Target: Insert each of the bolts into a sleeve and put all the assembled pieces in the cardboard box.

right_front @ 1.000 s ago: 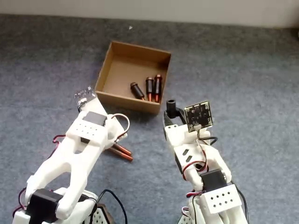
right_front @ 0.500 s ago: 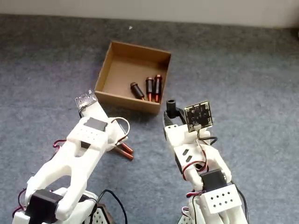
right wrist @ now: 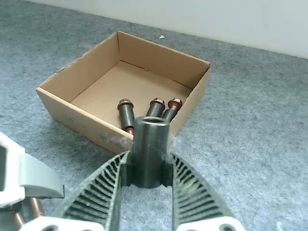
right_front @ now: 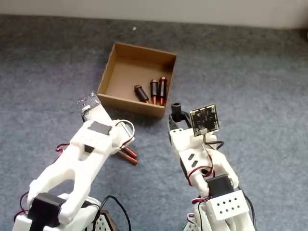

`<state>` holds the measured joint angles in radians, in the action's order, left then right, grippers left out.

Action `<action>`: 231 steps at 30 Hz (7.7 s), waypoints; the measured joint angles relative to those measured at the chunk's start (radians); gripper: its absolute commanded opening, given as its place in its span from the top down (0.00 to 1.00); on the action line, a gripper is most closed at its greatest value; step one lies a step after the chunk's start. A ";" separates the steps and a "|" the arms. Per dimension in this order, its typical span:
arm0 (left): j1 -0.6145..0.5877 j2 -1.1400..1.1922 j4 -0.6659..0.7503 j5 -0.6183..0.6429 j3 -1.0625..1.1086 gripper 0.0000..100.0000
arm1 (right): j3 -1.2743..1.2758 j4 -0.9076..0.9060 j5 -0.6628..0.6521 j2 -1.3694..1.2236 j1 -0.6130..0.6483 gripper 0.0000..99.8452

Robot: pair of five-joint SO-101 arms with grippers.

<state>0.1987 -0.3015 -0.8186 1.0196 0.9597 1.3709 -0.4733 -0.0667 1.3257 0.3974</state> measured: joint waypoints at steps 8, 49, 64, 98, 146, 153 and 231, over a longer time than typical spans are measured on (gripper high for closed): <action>-0.020 0.201 -0.011 0.008 -0.118 0.94 | 0.000 0.000 0.000 0.000 0.000 0.99; -0.031 -0.540 -0.069 -0.336 -0.038 0.99 | 0.000 0.000 0.000 0.000 0.000 0.99; -0.031 -1.003 0.132 -0.414 0.201 0.99 | 0.100 0.000 0.000 0.193 0.000 0.99; 0.133 -1.508 0.299 -0.416 0.439 0.99 | 0.292 0.000 -0.296 0.486 0.362 0.99; 0.233 -1.511 0.075 -0.459 0.479 0.99 | 0.292 -0.002 -0.296 0.486 0.328 0.99; 0.305 -1.511 0.032 -0.460 0.482 0.96 | 0.292 -0.002 -0.245 0.488 0.322 0.99; -0.304 -1.510 -0.333 -0.908 0.717 0.99 | -0.058 0.144 -0.296 0.155 0.095 0.99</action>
<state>-0.1051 -1.8113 -1.1515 0.1112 1.6763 1.3126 -0.3291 -0.3629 1.4807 0.4925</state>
